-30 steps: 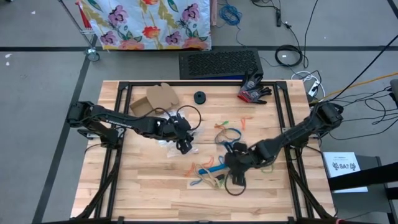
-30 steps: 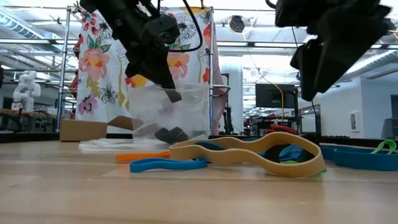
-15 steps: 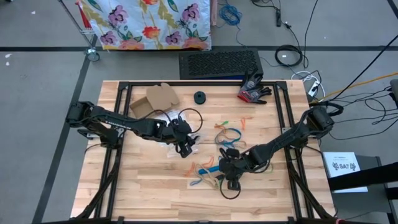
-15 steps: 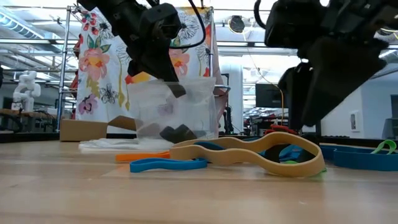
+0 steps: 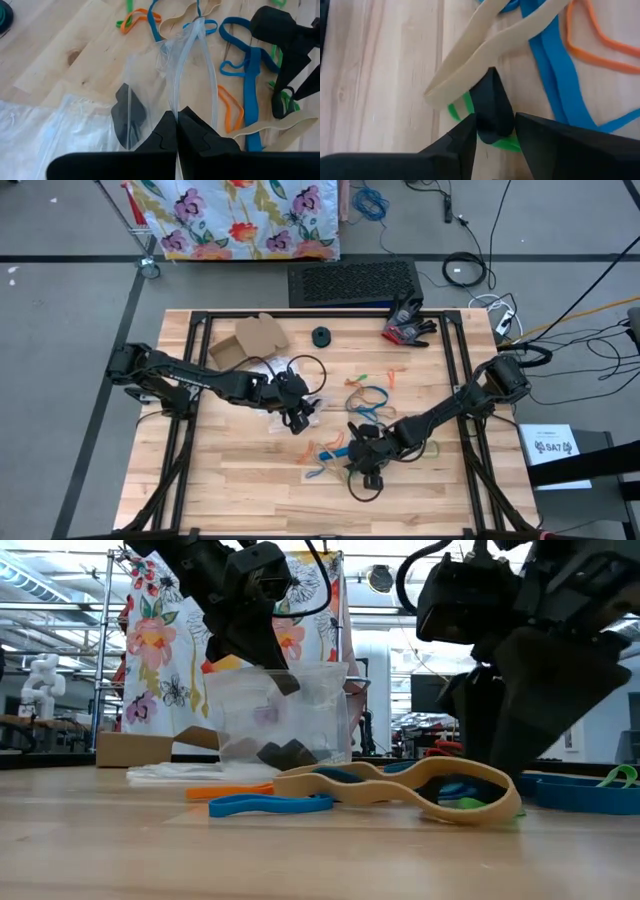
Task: Sort rubber bands
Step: Put the black rubber band into the transparent zip bag
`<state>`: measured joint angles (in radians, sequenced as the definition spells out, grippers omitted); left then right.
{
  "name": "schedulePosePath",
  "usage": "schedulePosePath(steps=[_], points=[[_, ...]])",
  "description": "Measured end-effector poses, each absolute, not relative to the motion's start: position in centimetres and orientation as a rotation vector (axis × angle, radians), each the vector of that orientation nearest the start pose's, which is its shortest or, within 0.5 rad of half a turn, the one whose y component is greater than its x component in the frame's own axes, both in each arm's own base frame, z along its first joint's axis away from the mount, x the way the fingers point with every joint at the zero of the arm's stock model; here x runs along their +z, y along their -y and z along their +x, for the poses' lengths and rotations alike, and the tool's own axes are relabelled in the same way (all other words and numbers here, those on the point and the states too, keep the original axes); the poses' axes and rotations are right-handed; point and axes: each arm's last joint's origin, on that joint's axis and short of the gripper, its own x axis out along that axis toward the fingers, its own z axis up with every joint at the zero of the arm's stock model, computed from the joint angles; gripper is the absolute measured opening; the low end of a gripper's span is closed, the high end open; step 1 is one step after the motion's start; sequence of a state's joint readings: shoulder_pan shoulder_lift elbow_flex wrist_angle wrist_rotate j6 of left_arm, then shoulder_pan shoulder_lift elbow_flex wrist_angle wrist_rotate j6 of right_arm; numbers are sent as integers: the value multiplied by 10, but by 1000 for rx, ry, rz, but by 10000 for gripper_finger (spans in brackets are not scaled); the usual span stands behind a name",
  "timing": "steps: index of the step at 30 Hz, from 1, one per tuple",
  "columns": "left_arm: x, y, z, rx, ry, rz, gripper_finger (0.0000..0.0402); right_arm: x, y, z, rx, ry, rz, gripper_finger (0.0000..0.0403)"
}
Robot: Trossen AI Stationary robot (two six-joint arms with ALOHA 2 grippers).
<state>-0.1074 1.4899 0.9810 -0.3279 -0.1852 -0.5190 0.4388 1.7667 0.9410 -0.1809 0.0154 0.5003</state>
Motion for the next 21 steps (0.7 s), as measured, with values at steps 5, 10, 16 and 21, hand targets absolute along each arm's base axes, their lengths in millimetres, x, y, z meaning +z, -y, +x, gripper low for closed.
schedulePosePath(steps=[5, 10, 16, 21], points=[[228, 28, 305, 285, -786, -366, 0, 145, -140, 302, 150, -1042, 188, 47], [228, 28, 305, 285, -786, -367, 0, 162, -132, 300, 118, -1083, 141, 10], [229, 28, 306, 283, -779, -368, 0, 209, -113, 298, 18, -1059, 58, 3], [229, 27, 306, 284, -775, -369, 0, 247, -91, 304, -5, -935, 2, 2]])
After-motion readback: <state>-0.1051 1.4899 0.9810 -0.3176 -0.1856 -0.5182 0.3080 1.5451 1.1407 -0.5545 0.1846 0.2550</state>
